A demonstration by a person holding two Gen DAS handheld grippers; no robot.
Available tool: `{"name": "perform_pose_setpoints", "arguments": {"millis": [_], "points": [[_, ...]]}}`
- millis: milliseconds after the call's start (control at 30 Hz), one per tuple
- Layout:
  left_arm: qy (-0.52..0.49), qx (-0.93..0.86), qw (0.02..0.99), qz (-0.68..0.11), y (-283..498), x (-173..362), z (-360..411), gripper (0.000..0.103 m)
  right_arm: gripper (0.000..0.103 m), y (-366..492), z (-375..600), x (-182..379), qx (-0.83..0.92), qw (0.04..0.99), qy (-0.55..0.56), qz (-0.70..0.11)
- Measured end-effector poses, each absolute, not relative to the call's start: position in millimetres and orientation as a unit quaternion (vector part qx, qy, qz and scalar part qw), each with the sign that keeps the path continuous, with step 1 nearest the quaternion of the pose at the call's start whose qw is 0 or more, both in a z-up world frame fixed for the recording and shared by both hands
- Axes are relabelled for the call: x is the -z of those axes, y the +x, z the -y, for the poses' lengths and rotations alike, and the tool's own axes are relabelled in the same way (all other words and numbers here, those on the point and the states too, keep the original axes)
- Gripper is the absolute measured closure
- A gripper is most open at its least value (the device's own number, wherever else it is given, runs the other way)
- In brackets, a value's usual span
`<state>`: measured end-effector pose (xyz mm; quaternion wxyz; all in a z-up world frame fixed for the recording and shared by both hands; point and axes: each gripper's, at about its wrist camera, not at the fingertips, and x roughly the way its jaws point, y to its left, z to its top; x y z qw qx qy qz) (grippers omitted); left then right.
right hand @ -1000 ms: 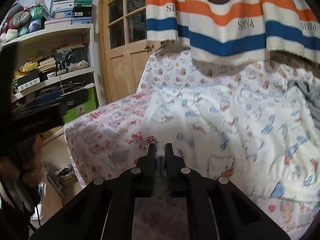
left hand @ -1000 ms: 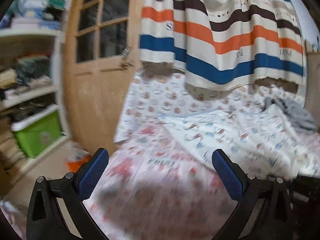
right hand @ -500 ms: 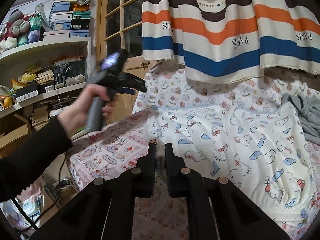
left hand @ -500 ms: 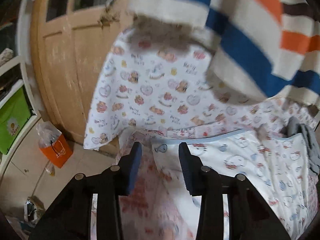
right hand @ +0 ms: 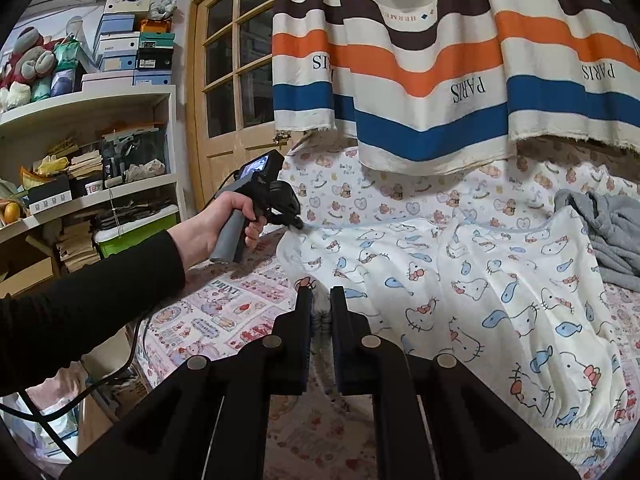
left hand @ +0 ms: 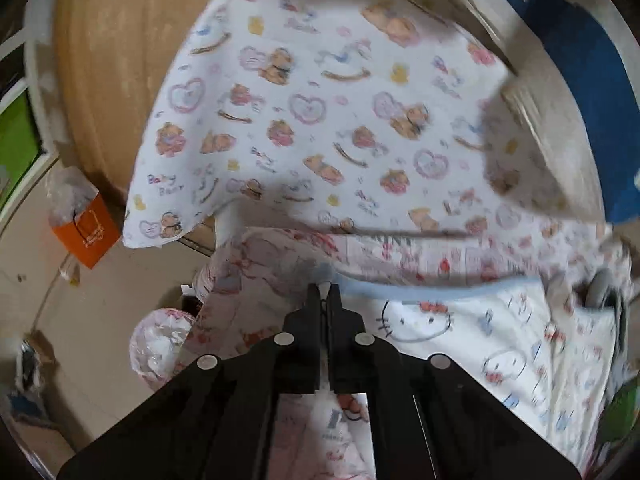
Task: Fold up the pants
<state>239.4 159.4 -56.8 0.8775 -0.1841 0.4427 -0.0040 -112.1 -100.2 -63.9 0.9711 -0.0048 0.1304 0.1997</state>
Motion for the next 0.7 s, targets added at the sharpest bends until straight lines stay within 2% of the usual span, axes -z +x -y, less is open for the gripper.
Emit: {"name": "perform_pose_setpoints", "arguments": {"millis": [300, 700], "points": [[-0.098, -0.045, 0.916, -0.387, 228.7, -13.5, -150.1, 0.102, 0.094, -117.5, 97.7, 54.7, -0.233, 0.964, 0.005, -0.126], [-0.079, -0.036, 0.922, -0.378, 230.6, -39.1, -123.0, 0.102, 0.094, -134.0, 105.8, 50.5, -0.207, 0.973, 0.013, -0.096]]}}
